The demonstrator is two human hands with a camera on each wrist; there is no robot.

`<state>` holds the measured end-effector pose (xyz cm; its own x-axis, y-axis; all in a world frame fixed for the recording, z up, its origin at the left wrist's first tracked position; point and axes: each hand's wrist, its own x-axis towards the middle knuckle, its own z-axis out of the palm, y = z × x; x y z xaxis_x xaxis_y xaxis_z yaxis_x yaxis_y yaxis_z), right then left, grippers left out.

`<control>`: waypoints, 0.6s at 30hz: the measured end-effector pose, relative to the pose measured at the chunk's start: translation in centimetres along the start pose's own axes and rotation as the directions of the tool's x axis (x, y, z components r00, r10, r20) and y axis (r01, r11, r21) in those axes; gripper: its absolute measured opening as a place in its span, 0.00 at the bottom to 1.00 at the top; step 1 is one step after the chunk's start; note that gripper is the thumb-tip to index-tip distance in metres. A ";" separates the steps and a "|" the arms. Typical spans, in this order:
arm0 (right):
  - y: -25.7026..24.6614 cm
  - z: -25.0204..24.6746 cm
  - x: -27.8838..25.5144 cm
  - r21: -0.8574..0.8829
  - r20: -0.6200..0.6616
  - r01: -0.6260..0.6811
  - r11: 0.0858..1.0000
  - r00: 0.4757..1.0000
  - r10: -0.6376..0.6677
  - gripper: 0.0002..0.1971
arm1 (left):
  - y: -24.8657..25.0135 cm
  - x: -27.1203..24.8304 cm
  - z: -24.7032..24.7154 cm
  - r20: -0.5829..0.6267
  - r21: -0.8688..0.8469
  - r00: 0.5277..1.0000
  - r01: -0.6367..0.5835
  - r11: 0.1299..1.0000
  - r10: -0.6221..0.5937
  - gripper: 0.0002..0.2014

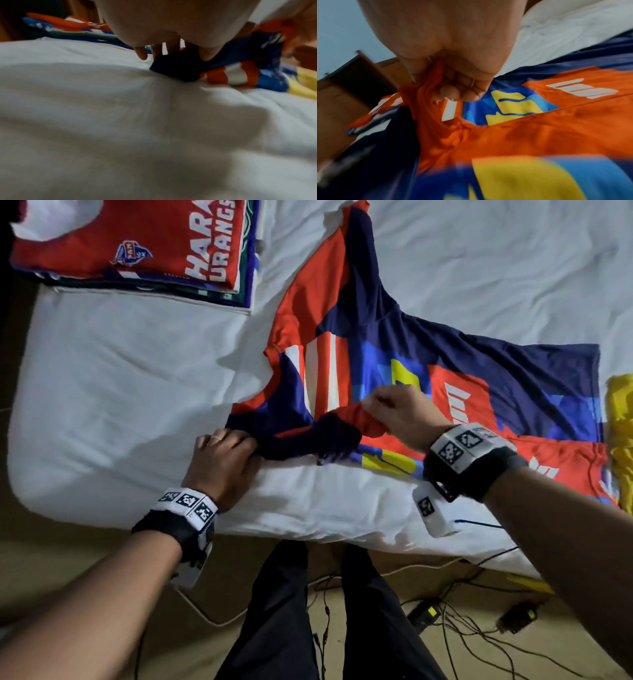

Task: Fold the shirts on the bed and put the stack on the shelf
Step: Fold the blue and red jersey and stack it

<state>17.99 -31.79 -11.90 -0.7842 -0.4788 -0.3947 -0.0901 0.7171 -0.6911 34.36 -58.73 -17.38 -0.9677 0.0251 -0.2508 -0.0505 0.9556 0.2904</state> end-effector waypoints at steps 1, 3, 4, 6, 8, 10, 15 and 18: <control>0.3 -0.8 1.5 0.046 -0.088 -0.040 0.998 0.995 0.044 0.16 | 0.0 0.2 -0.1 -0.036 -0.075 0.998 0.055 0.996 -0.057 0.18; 1.5 -1.6 4.4 0.160 -0.280 -0.124 0.979 0.946 0.165 0.14 | -0.3 0.8 -0.1 -0.085 -0.221 0.980 0.155 0.963 -0.177 0.15; 2.0 -1.7 5.6 0.215 -0.356 -0.163 0.963 0.905 0.232 0.12 | -0.4 1.0 0.0 -0.097 -0.258 0.967 0.206 0.944 -0.237 0.16; 3.0 -1.3 6.6 0.225 -0.435 -0.217 0.950 0.850 0.297 0.11 | -0.5 1.4 0.3 -0.088 -0.288 0.939 0.296 0.911 -0.333 0.21; 3.6 -0.6 6.1 -0.022 -0.493 -0.191 0.981 0.856 0.155 0.15 | -0.2 1.5 0.7 -0.077 -0.268 0.920 0.353 0.896 -0.385 0.19; 3.6 0.4 4.9 -0.306 -0.403 0.022 0.952 0.903 -0.151 0.21 | 0.3 1.4 0.8 -0.095 -0.219 0.911 0.374 0.901 -0.402 0.14; 2.2 2.7 4.8 -0.546 0.040 0.217 0.809 0.971 -0.234 0.39 | 0.7 0.8 1.3 -0.103 -0.163 0.910 0.382 0.910 -0.401 0.15; 1.3 2.6 7.1 -0.587 0.152 0.128 0.799 0.987 -0.047 0.35 | 0.6 0.8 1.2 -0.086 -0.177 0.897 0.415 0.892 -0.434 0.13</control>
<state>13.92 -35.53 -17.12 -0.6767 -0.5833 -0.4493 -0.5333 0.8090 -0.2471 33.82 -57.73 -18.55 -0.8672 -0.4177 -0.2711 -0.4903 0.8113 0.3184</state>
